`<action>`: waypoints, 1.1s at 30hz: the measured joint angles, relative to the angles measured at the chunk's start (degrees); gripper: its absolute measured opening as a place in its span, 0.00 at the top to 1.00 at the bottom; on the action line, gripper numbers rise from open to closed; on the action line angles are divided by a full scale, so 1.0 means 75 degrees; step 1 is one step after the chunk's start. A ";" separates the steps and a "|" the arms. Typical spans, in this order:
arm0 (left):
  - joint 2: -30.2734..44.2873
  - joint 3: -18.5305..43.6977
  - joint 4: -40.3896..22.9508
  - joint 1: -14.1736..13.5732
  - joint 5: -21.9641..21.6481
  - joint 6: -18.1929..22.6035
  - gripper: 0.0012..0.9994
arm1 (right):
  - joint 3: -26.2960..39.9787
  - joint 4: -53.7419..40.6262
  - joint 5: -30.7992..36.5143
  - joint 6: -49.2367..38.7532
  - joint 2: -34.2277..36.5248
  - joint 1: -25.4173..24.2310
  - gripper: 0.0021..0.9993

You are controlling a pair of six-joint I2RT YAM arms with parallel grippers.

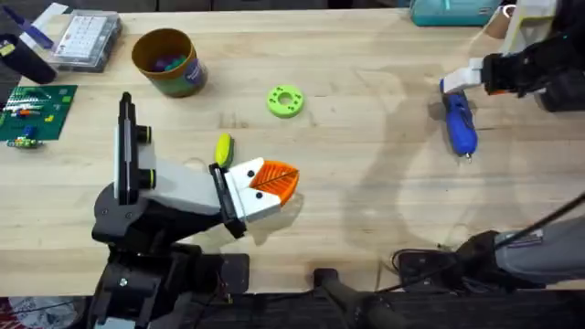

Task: Pick up the gripper from the table and insert it into the empty holder that is missing its gripper. Then pick up a screw, insert it into the mounting hole, and use the screwdriver to tighten it. Finally, clean up the table by picking up the vegetable and placing it into the bucket.

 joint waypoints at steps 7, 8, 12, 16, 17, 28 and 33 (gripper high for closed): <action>0.0000 0.0000 0.0000 0.0000 0.0000 0.0002 0.99 | -0.0003 0.0282 -0.0153 -0.0517 0.0707 -0.0005 0.01; 0.0000 0.0000 0.0000 0.0000 0.0000 0.0000 0.99 | -0.0003 0.0388 -0.0157 -0.0567 0.0801 -0.0006 0.01; 0.0000 0.0000 0.0000 0.0000 0.0000 0.0002 0.99 | -0.0003 0.0798 -0.0170 -0.0650 0.1209 -0.0015 0.01; 0.0000 0.0000 0.0000 0.0000 -0.0003 -0.0001 0.99 | 0.0003 0.0960 -0.0149 -0.0664 0.1325 -0.0012 0.01; 0.0000 0.0000 0.0000 0.0000 -0.0003 -0.0001 0.99 | 0.0003 0.1017 -0.0144 -0.0664 0.1348 -0.0005 0.01; 0.0000 0.0000 0.0002 0.0000 -0.0002 -0.0001 0.99 | 0.0111 0.1322 0.0080 -0.0322 0.1512 0.0216 0.01; 0.0000 0.0000 0.0000 0.0000 -0.0003 -0.0001 0.99 | 0.0176 0.1164 0.0515 -0.0138 0.1512 0.0465 0.01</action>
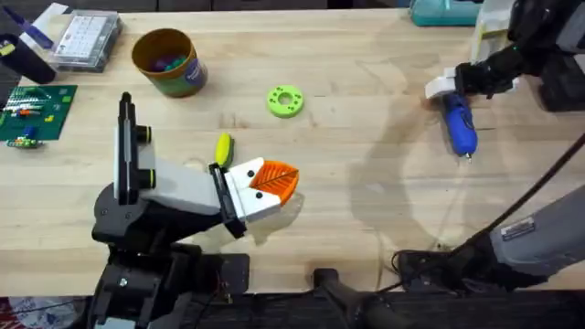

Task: Pick up the gripper from the table and insert it into the empty holder that is missing its gripper. Then pick up a screw, insert it into the mounting hole, and use the screwdriver to tighten it. Finally, clean up the table by picking up the vegetable and placing it into the bucket.

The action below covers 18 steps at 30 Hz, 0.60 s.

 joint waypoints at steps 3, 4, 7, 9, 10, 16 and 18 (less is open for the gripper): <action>0.0000 0.0000 0.0000 0.0000 0.0000 0.0000 0.99 | 0.0025 -0.0072 0.0175 0.0062 0.0009 0.0123 0.01; 0.0000 0.0000 0.0000 0.0000 0.0000 0.0000 0.99 | 0.0032 -0.0081 0.0217 0.0090 0.0016 0.0149 0.01; 0.0000 0.0000 0.0000 0.0000 0.0000 0.0000 0.99 | 0.0036 -0.0091 0.0267 0.0184 0.0017 0.0175 0.01; 0.0000 0.0000 0.0000 0.0000 0.0000 0.0000 0.99 | 0.0038 -0.0131 0.0278 0.0258 0.0017 0.0175 0.01; 0.0000 0.0000 0.0000 0.0000 0.0000 0.0000 0.99 | 0.0039 -0.0145 0.0282 0.0286 0.0017 0.0178 0.01; 0.0000 0.0000 0.0000 0.0000 0.0000 0.0000 0.99 | 0.0053 -0.0191 0.0286 0.0434 0.0017 0.0181 0.01; 0.0000 0.0000 0.0001 0.0000 0.0000 0.0002 0.99 | 0.0062 -0.0232 0.0283 0.0472 0.0017 0.0182 0.01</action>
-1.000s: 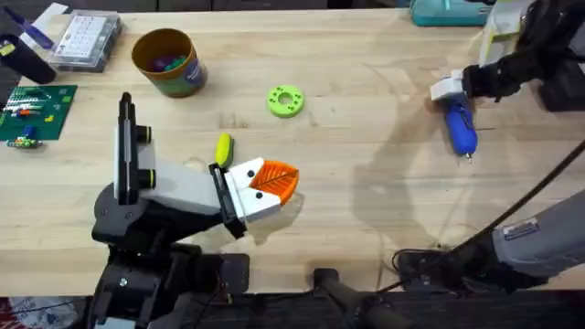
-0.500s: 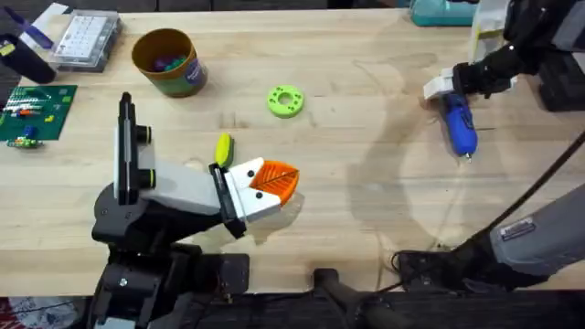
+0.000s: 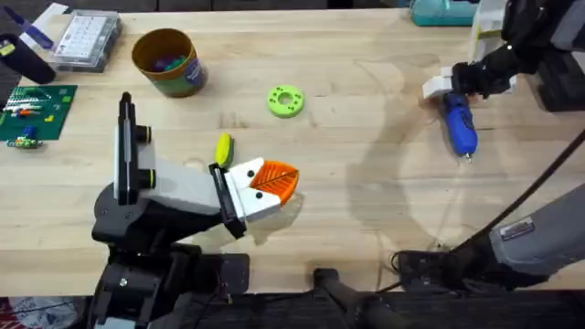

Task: Pick up the gripper from the table and insert it into the empty holder that is missing its gripper. Then pick up a screw, insert it into the mounting hole, and use the screwdriver to tighten it. Finally, clean up the table by picking up the vegetable and placing it into the bucket.

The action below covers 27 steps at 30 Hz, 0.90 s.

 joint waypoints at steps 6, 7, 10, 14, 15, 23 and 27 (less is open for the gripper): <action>0.0000 0.0000 -0.0001 0.0000 0.0000 0.0000 0.99 | 0.0061 -0.0212 -0.0022 0.0097 0.0000 0.0027 0.01; 0.0000 0.0000 -0.0001 0.0000 0.0000 0.0001 0.99 | 0.0062 -0.0217 -0.0023 0.0105 0.0000 0.0033 0.01; 0.0000 0.0000 -0.0001 0.0000 0.0000 0.0000 0.99 | 0.0062 -0.0215 -0.0023 0.0109 0.0000 0.0035 0.01; 0.0000 0.0000 -0.0001 0.0000 0.0000 -0.0002 0.99 | 0.0062 -0.0218 -0.0023 0.0122 0.0000 0.0035 0.01; 0.0000 0.0000 -0.0001 0.0000 0.0000 -0.0002 0.99 | 0.0062 -0.0223 -0.0023 0.0128 0.0000 0.0035 0.02; 0.0000 0.0000 -0.0001 0.0000 0.0000 -0.0002 0.99 | 0.0093 -0.0350 -0.0035 0.0131 0.0000 0.0047 0.05; 0.0000 0.0000 -0.0001 0.0000 0.0000 0.0000 0.99 | 0.0104 -0.0401 -0.0037 0.0130 0.0000 0.0058 0.05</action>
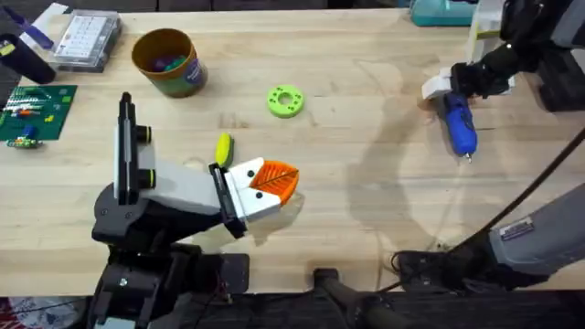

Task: Pick up the gripper from the table and insert it into the empty holder that is missing its gripper. Then pick up a screw, insert it into the mounting hole, and use the screwdriver to tighten it. Finally, clean up the table by picking up the vegetable and placing it into the bucket.

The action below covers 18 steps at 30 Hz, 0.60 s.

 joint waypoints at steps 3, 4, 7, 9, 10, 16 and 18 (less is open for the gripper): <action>0.0000 0.0000 0.0000 0.0000 0.0000 -0.0001 0.99 | 0.0018 -0.0127 -0.0023 0.0001 0.0000 0.0009 0.05; 0.0000 0.0000 0.0000 0.0000 0.0000 -0.0001 0.99 | 0.0023 -0.0151 -0.0025 0.0000 0.0000 0.0013 0.05; 0.0000 0.0000 0.0000 0.0000 0.0000 -0.0001 0.99 | 0.0028 -0.0164 -0.0023 0.0000 0.0000 0.0019 0.05; 0.0000 0.0000 0.0000 0.0000 0.0000 -0.0001 0.99 | 0.0028 -0.0164 -0.0023 0.0000 0.0000 0.0017 0.05; 0.0000 0.0000 0.0000 0.0000 0.0000 -0.0001 0.99 | 0.0028 -0.0164 -0.0023 0.0000 0.0000 0.0017 0.06; 0.0000 0.0000 0.0000 0.0000 0.0000 -0.0001 0.99 | 0.0050 -0.0249 -0.0113 -0.0006 -0.0002 0.0048 0.62; 0.0000 0.0000 0.0000 0.0000 0.0000 -0.0001 0.99 | 0.0054 -0.0227 -0.0098 -0.0024 0.0021 0.0052 0.89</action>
